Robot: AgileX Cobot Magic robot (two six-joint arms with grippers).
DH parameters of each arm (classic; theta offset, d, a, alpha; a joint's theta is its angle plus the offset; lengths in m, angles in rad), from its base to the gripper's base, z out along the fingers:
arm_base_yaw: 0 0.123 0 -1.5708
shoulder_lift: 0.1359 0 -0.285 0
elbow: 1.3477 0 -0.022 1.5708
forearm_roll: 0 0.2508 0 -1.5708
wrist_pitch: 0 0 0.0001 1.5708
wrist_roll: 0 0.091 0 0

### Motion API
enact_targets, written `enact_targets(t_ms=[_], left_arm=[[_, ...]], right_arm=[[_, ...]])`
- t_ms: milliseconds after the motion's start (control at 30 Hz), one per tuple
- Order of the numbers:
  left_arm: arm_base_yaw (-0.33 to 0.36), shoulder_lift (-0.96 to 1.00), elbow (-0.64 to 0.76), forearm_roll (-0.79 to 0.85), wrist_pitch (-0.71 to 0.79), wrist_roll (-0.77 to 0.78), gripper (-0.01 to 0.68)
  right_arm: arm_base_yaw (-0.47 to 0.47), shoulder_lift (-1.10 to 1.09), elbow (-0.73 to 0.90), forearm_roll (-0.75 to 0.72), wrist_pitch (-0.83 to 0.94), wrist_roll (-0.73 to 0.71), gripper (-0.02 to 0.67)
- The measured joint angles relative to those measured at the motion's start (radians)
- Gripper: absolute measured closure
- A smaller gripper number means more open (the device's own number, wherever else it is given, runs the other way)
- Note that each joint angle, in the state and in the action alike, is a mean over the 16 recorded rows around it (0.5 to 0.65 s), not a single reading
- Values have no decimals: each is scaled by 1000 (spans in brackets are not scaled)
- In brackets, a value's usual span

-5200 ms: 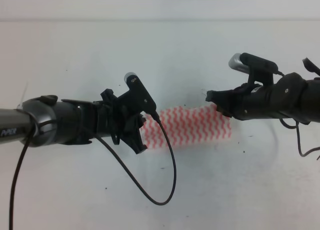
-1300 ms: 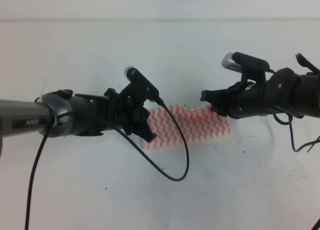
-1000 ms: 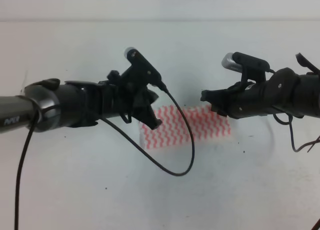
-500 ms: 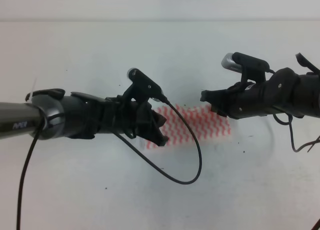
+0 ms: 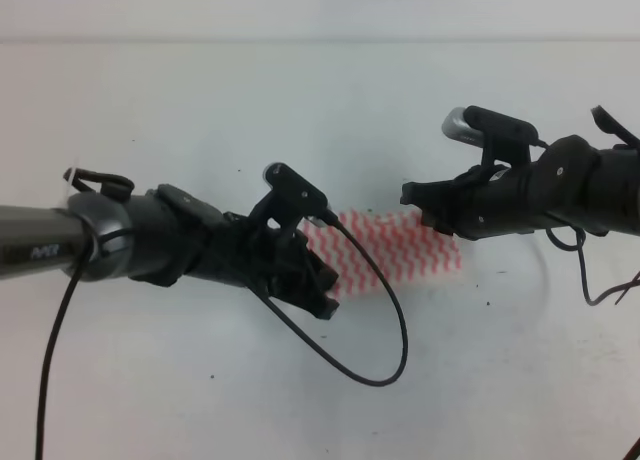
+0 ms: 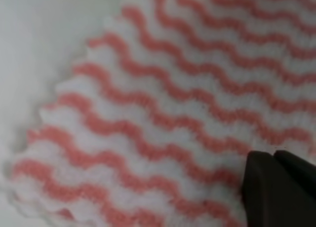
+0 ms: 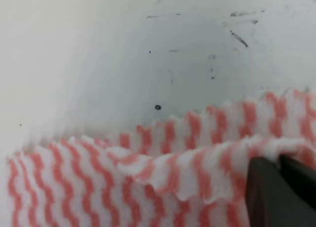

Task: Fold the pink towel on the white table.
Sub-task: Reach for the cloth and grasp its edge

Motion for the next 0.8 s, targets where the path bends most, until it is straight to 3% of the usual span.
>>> enact_targets(t_ms=[533, 800], left_arm=[[-1, -10, -3, 331, 25, -285, 677], [-1, -51, -3, 372, 9, -316, 677]], right_arm=[[0, -4, 0, -4, 30, 0, 666], [0, -4, -1, -4, 30, 0, 666]])
